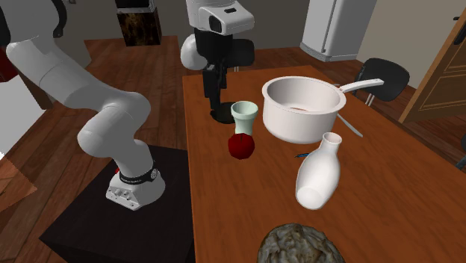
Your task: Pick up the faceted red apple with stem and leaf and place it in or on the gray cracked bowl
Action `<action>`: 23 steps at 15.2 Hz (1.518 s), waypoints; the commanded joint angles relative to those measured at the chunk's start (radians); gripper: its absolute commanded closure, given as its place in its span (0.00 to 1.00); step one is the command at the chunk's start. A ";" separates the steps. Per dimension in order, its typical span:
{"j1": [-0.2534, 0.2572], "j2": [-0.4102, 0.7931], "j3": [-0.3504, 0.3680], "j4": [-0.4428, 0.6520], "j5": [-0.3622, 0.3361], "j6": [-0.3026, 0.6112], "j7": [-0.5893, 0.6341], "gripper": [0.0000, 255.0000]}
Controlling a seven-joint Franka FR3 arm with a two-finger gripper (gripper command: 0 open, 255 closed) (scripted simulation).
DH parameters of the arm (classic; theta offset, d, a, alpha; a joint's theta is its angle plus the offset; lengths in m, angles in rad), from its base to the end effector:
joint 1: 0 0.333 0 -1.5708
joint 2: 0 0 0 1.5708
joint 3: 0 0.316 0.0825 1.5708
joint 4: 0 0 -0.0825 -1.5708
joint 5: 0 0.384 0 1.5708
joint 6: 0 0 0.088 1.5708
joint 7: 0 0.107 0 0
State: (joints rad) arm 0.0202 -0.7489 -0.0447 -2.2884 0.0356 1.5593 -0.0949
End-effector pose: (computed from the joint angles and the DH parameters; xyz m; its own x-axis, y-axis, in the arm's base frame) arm 0.3167 -0.0085 0.6098 0.9963 0.0819 0.0255 0.0834 -0.9945 -0.0638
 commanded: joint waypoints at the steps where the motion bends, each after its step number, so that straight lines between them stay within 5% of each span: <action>1: 0.000 0.000 0.000 0.000 0.000 0.000 0.000 0.00; 12: 0.049 0.090 0.164 -0.228 0.094 0.287 0.182 0.00; 23: 0.089 0.290 0.292 -0.327 0.155 0.565 0.312 0.00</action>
State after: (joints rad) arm 0.1079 -0.4661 0.2440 -2.6055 0.1880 2.1068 0.2147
